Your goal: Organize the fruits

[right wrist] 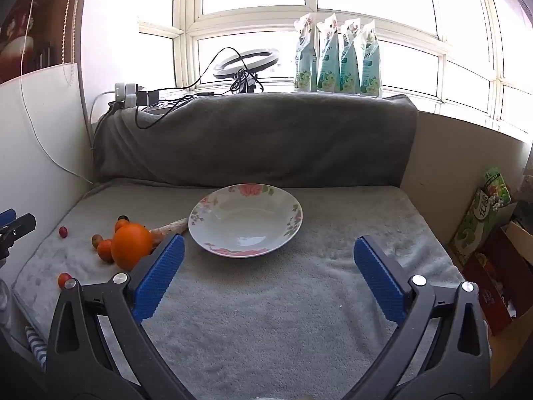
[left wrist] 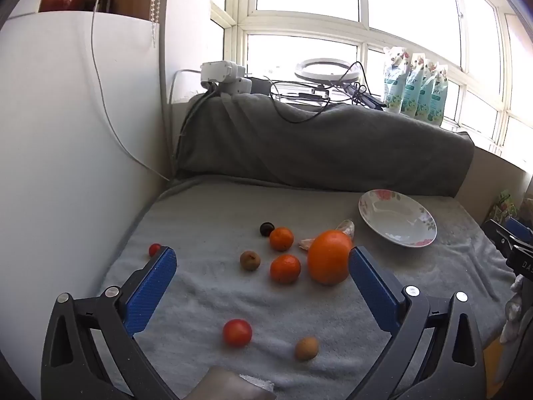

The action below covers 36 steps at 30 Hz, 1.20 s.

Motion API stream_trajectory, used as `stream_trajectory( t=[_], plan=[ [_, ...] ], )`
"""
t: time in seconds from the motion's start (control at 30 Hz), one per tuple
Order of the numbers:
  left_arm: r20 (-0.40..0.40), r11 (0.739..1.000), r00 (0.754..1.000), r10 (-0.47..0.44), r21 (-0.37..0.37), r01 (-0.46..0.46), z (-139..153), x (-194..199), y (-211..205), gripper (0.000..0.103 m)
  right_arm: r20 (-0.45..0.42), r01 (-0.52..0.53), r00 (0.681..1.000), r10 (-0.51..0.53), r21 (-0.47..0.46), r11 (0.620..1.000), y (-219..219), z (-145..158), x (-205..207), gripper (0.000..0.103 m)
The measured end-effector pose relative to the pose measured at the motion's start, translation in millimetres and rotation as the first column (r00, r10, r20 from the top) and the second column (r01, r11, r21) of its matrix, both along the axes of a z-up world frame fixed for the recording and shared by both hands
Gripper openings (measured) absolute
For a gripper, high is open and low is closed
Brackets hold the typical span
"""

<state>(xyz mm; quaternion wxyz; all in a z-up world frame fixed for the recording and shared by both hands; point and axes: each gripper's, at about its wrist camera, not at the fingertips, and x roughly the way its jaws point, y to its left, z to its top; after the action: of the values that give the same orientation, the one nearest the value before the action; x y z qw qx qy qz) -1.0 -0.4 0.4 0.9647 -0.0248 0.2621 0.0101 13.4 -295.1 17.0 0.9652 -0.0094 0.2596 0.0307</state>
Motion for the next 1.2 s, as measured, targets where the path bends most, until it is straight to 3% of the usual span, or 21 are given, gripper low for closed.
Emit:
stream_trajectory(
  t=[1.2],
  plan=[
    [-0.007, 1.0, 1.0, 0.0, 0.011, 0.0, 7, 4, -7, 0.102, 0.014, 0.021, 1.0, -0.022, 0.041, 0.999, -6, 2, -4, 0.103]
  ],
)
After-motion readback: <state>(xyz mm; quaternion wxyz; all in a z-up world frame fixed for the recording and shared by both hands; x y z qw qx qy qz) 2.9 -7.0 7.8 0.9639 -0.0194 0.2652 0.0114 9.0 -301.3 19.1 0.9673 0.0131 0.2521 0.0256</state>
